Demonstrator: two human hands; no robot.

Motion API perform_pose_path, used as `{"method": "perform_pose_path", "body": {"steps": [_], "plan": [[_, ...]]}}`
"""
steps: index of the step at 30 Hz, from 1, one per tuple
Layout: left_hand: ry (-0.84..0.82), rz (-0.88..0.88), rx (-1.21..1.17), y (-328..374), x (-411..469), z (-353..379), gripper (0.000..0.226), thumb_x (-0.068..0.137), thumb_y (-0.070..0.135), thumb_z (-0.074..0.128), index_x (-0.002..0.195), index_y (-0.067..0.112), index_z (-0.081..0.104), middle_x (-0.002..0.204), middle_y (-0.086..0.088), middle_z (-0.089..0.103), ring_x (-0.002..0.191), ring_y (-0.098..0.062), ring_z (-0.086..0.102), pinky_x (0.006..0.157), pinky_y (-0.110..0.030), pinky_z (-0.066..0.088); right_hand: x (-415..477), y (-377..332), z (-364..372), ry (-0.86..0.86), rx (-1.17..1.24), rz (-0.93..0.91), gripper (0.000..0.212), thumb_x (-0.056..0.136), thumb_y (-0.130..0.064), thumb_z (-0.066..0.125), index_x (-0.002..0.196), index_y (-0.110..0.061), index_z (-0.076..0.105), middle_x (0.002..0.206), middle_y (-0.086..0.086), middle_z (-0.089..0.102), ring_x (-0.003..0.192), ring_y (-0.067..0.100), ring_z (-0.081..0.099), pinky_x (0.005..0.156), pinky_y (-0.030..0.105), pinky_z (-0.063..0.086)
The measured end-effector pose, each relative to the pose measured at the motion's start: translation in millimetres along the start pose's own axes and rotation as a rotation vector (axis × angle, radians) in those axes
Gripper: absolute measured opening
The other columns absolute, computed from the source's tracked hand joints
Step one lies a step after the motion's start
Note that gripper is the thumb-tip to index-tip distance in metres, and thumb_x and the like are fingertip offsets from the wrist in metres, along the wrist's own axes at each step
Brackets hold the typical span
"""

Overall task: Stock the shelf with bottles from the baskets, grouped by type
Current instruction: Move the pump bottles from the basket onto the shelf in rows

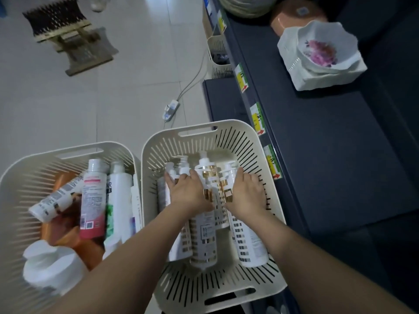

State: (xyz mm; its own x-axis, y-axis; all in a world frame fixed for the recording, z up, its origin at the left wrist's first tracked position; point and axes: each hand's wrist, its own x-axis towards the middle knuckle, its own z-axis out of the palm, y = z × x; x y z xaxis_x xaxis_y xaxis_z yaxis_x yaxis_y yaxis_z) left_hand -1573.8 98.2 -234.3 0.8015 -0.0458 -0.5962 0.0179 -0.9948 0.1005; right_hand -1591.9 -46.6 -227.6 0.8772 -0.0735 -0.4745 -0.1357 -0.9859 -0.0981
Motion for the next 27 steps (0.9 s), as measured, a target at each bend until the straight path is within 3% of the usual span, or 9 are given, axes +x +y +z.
{"method": "perform_pose_path", "body": {"steps": [5, 8, 11, 16, 18, 19, 21, 23, 27], "plan": [[-0.059, -0.002, -0.040, -2, 8, -6, 0.096, 0.067, 0.061, 0.070, 0.137, 0.006, 0.032, 0.128, -0.007, 0.056, 0.131, -0.025, 0.044, 0.111, -0.062, -0.016, -10, -4, 12, -0.108, 0.121, 0.011, 0.091, 0.072, -0.046, 0.077, 0.144, -0.014, 0.033, 0.137, 0.010, 0.038, 0.125, 0.028, 0.035, 0.105, 0.036, 0.035], [-0.091, -0.013, -0.057, -4, 16, -6, 0.077, 0.072, 0.073, 0.058, 0.120, 0.014, 0.048, 0.116, -0.001, 0.063, 0.125, -0.024, 0.051, 0.111, -0.064, -0.017, -13, 0, 18, -0.173, 0.378, 0.119, 0.093, 0.070, -0.038, 0.079, 0.147, -0.028, 0.029, 0.133, 0.011, 0.036, 0.121, 0.030, 0.041, 0.099, 0.039, 0.044], [-0.125, -0.028, -0.076, -2, 20, -8, 0.058, 0.072, 0.068, 0.061, 0.101, 0.018, 0.050, 0.087, 0.005, 0.064, 0.112, -0.021, 0.059, 0.109, -0.065, -0.017, -16, 3, 24, -0.212, 0.480, 0.152, 0.105, 0.065, -0.039, 0.082, 0.149, -0.037, 0.019, 0.135, 0.011, 0.041, 0.120, 0.030, 0.047, 0.094, 0.039, 0.048], [-0.067, 0.068, -0.177, -4, 3, -10, 0.074, 0.071, 0.061, 0.068, 0.121, 0.013, 0.040, 0.077, 0.009, 0.062, 0.108, -0.024, 0.062, 0.111, -0.059, -0.020, -22, 6, 27, -0.169, 0.585, 0.269, 0.094, 0.058, -0.037, 0.088, 0.134, -0.025, 0.035, 0.117, 0.004, 0.058, 0.103, 0.026, 0.059, 0.078, 0.036, 0.052], [-0.028, 0.150, -0.309, -4, -9, -3, 0.080, 0.069, 0.052, 0.074, 0.129, 0.016, 0.034, 0.087, 0.009, 0.065, 0.109, -0.023, 0.061, 0.116, -0.054, -0.007, -23, 10, 21, -0.159, 0.703, 0.346, 0.084, 0.059, -0.026, 0.088, 0.126, -0.020, 0.038, 0.111, 0.003, 0.059, 0.096, 0.024, 0.061, 0.071, 0.033, 0.049], [-0.018, 0.187, -0.397, -5, -15, 1, 0.081, 0.068, 0.046, 0.078, 0.130, 0.020, 0.032, 0.097, 0.008, 0.066, 0.107, -0.022, 0.060, 0.118, -0.052, 0.010, -25, 12, 18, -0.154, 0.769, 0.380, 0.079, 0.058, -0.021, 0.088, 0.121, -0.018, 0.040, 0.108, 0.002, 0.060, 0.093, 0.024, 0.062, 0.070, 0.033, 0.049], [-0.032, 0.243, -0.543, -7, -26, 7, 0.083, 0.066, 0.037, 0.083, 0.129, 0.028, 0.030, 0.108, 0.006, 0.064, 0.100, -0.018, 0.061, 0.098, -0.046, 0.046, -34, 15, 16, -0.143, 0.882, 0.415, 0.075, 0.054, -0.014, 0.089, 0.114, -0.018, 0.044, 0.103, 0.000, 0.063, 0.093, 0.022, 0.065, 0.075, 0.036, 0.054], [-0.052, 0.274, -0.625, -9, -35, 8, 0.085, 0.063, 0.031, 0.085, 0.128, 0.034, 0.031, 0.110, 0.007, 0.063, 0.096, -0.015, 0.062, 0.083, -0.042, 0.055, -46, 17, 16, -0.123, 0.956, 0.429, 0.076, 0.050, -0.011, 0.089, 0.112, -0.021, 0.047, 0.103, -0.001, 0.065, 0.094, 0.022, 0.066, 0.082, 0.044, 0.056], [-0.055, 0.331, -0.735, -12, -57, -1, 0.079, 0.063, 0.021, 0.086, 0.125, 0.036, 0.039, 0.114, 0.012, 0.063, 0.102, -0.011, 0.061, 0.086, -0.041, 0.055, -71, 25, 9, -0.099, 1.104, 0.381, 0.078, 0.053, -0.006, 0.088, 0.116, -0.027, 0.048, 0.109, -0.005, 0.063, 0.101, 0.019, 0.062, 0.088, 0.042, 0.053]]}}
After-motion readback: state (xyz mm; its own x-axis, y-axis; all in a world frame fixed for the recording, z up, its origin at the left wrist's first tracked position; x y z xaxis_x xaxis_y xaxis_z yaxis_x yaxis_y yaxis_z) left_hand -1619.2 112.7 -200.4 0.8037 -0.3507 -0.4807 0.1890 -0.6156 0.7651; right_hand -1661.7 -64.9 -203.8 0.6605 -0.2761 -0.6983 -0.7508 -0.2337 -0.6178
